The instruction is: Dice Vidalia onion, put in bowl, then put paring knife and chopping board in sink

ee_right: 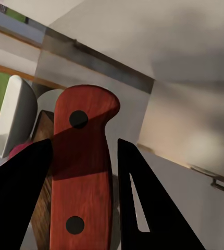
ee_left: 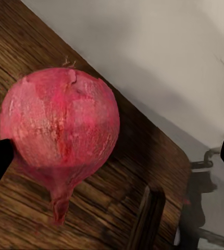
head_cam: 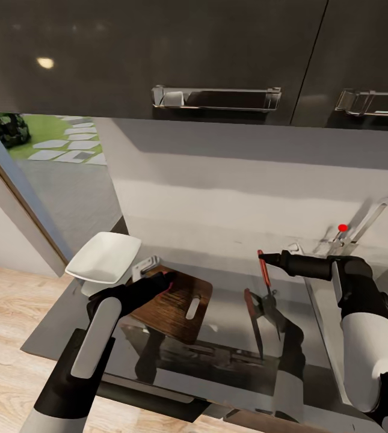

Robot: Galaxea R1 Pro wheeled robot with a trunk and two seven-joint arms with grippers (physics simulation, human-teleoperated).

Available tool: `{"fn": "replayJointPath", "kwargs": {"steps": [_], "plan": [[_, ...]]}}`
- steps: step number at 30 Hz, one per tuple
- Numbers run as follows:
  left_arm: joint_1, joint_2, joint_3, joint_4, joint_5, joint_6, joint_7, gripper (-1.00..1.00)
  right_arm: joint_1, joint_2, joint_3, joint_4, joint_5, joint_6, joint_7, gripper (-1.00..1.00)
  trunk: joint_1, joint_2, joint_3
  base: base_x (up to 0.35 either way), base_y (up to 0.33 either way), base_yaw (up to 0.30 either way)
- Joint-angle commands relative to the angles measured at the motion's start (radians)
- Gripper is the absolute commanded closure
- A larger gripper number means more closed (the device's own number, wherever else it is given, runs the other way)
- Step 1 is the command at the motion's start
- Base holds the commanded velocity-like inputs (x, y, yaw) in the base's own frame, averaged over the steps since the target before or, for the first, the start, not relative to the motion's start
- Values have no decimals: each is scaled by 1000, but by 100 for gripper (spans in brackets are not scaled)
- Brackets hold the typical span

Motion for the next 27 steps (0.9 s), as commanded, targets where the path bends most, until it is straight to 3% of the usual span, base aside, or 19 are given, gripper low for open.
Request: {"fn": "replayJointPath", "kwargs": {"steps": [1,7,23,25,27], "plan": [[-1,0,0,-1,11,4,2,-100,0,1,-3,0,10,6,10,100,1,-2,-2,0,0,0],[-2,1,0,-1,12,12,-36,-100,1,2,-2,0,10,6,11,100,1,-2,-2,0,0,0],[-3,-5,8,-1,19,14,-42,-100,1,7,-1,0,11,6,7,100,1,-2,-2,-130,0,0],[-25,-20,5,-1,19,10,-40,-100,1,8,-1,0,10,6,7,100,1,-2,-2,-7,0,0],[-82,-29,8,-1,18,9,-23,-100,1,8,-1,0,10,6,9,100,1,-2,-2,-3,0,0]]}}
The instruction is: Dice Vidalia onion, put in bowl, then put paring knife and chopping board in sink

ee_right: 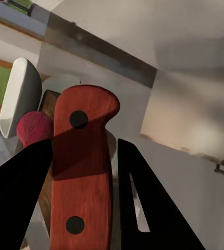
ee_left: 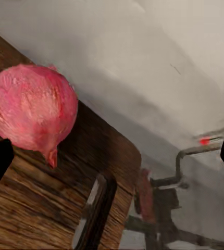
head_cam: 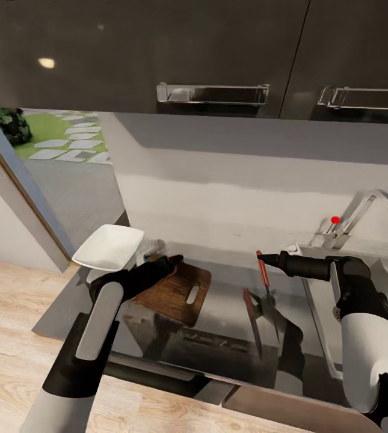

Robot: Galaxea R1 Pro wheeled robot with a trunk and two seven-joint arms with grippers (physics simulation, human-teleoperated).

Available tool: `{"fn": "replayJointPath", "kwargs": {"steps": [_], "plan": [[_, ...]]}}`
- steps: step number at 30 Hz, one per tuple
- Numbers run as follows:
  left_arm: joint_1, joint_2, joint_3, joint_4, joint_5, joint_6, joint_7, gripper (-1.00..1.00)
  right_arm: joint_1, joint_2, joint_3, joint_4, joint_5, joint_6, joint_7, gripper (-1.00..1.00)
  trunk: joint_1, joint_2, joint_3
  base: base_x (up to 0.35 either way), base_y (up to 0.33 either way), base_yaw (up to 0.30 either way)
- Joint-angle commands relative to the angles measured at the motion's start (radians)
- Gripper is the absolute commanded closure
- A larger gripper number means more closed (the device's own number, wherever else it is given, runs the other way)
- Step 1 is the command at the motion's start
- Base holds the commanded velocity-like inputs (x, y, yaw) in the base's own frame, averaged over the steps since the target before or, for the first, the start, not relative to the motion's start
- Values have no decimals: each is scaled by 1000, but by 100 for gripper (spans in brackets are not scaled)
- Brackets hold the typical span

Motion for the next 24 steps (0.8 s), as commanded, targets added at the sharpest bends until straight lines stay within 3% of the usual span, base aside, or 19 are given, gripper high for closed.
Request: {"fn": "replayJointPath", "kwargs": {"steps": [1,4,7,9,11,14,16,18,19,22,24], "plan": [[-94,-1,17,9,7,4,93,-100,-3,2,-4,0,10,6,11,100,1,-2,-2,-1,0,0],[-221,-4,32,88,8,4,215,-100,-19,0,-7,0,8,6,12,100,1,-2,-2,0,0,0],[-305,-13,12,172,7,4,248,-100,-81,-3,-25,1,-9,6,12,100,1,-2,-2,0,0,0],[-328,-14,-2,203,7,4,251,-100,-104,-4,-43,2,-16,6,11,100,1,-2,-2,0,0,0],[-363,-15,-14,269,7,3,228,-100,-145,-3,-93,8,-24,6,10,100,1,-2,-2,0,0,0],[-402,-16,-31,354,7,3,154,-100,-182,8,-207,33,-39,6,11,100,1,-2,-2,0,0,0],[-425,-15,-37,400,6,4,114,-100,-187,43,-258,45,-74,6,11,100,1,-2,-2,0,0,0],[-435,-10,-39,432,6,6,97,-100,-181,104,-281,52,-117,6,12,100,1,-2,-2,0,0,0],[-437,-8,-40,444,6,7,92,-100,-173,137,-287,54,-134,-2,10,100,1,-2,-2,0,0,0],[-439,-4,-41,461,6,9,87,-100,-157,199,-293,57,-152,-27,-42,100,1,-2,-2,0,0,0],[-440,-3,-42,466,6,13,86,-100,-145,221,-295,57,-160,-39,-102,100,1,-2,-2,0,0,0]]}}
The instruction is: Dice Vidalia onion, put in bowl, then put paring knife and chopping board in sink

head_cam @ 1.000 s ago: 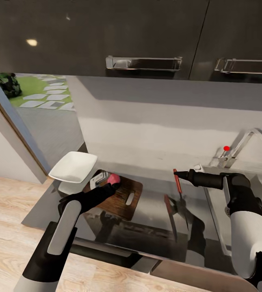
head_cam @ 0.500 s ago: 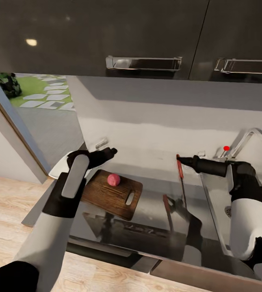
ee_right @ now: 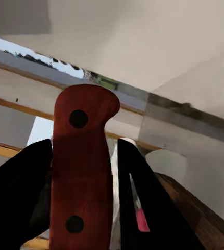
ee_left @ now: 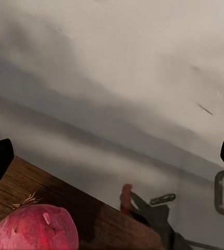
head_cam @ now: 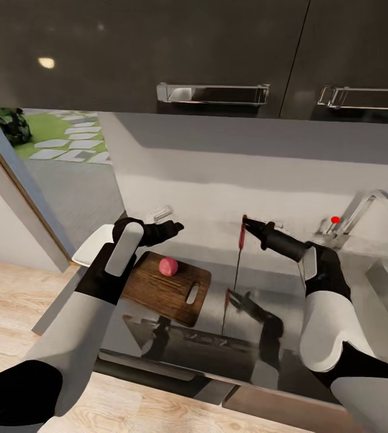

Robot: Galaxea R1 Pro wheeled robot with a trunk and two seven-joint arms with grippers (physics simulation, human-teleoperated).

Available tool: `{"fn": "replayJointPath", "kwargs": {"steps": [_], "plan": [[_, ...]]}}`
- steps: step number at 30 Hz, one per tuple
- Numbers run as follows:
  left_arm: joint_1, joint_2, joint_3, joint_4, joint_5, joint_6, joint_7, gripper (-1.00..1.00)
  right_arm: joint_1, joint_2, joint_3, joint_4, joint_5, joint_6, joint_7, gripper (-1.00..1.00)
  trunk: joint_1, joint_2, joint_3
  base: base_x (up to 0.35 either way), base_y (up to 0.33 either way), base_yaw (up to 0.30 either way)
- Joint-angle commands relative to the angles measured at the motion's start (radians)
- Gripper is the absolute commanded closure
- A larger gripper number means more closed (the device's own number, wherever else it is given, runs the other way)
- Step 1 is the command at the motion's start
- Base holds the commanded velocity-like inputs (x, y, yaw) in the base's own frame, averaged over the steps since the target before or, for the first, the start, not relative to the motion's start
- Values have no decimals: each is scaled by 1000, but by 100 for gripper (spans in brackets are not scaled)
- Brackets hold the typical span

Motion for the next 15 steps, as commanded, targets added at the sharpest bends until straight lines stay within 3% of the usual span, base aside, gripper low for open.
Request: {"fn": "replayJointPath", "kwargs": {"steps": [1,3,5,9,15], "plan": [[-1,1,-1,4,11,4,10,-100,8,11,-6,-1,3,-2,-31,100,1,-2,-2,0,0,0],[-2,1,0,28,11,12,8,-100,29,22,-7,-1,-4,-14,-67,100,1,-2,-2,0,0,0],[-3,0,1,49,12,15,4,-100,42,24,-7,-3,-31,-18,-54,100,1,-2,-2,0,0,0],[-23,0,4,97,13,46,-83,-100,57,27,-7,1,-156,-21,4,100,1,-2,-2,0,0,0],[-28,1,9,110,11,65,-142,-100,86,31,-7,9,-263,-21,12,100,1,-2,-2,0,0,0]]}}
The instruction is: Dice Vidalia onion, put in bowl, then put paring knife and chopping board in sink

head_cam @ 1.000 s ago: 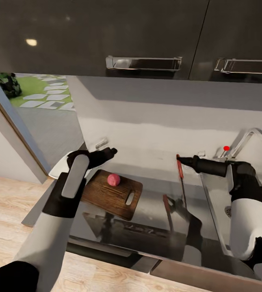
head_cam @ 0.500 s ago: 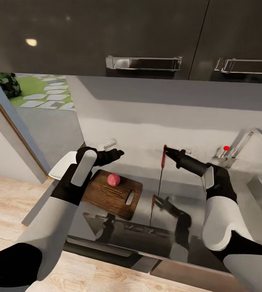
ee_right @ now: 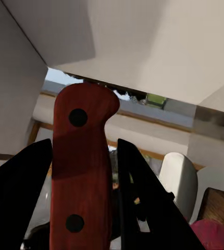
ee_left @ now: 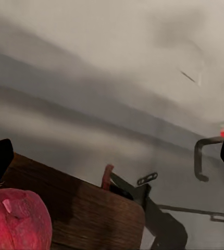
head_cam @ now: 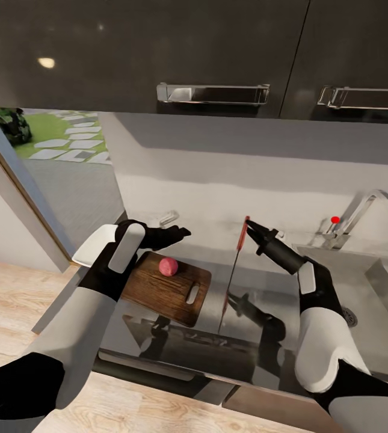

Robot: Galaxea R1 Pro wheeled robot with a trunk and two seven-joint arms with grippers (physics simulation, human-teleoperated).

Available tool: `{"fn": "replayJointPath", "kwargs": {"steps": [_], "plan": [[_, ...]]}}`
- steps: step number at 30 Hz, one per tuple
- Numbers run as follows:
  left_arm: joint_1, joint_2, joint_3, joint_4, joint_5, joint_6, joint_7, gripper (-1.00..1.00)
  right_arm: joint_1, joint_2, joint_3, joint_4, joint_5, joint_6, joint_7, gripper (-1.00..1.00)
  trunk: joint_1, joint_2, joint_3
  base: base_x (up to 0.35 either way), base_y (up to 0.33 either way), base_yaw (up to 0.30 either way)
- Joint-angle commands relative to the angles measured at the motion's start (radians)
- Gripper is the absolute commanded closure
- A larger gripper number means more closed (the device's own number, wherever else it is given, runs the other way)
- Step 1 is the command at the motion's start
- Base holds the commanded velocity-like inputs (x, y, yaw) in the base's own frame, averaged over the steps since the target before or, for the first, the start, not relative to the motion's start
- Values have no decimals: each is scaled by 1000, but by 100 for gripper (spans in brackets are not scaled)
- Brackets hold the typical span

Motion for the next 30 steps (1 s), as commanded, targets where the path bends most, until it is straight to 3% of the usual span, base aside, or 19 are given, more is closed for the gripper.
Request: {"fn": "replayJointPath", "kwargs": {"steps": [1,12,21,26,30], "plan": [[-1,0,-2,0,9,2,7,-100,1,1,-4,0,-13,3,3,100,1,-2,-2,0,0,0],[4,0,-6,50,10,6,-3,-100,4,-8,-7,1,-44,4,2,100,1,-2,-2,0,0,0],[2,0,4,75,13,68,-5,-100,4,-9,-7,1,-45,5,2,100,1,-2,-2,0,0,0],[0,0,3,91,53,99,-5,-100,4,-9,-7,1,-44,5,2,100,1,-2,-2,0,0,0],[-1,0,3,93,65,120,-5,-100,4,-8,-7,1,-44,5,2,100,1,-2,-2,0,0,0]]}}
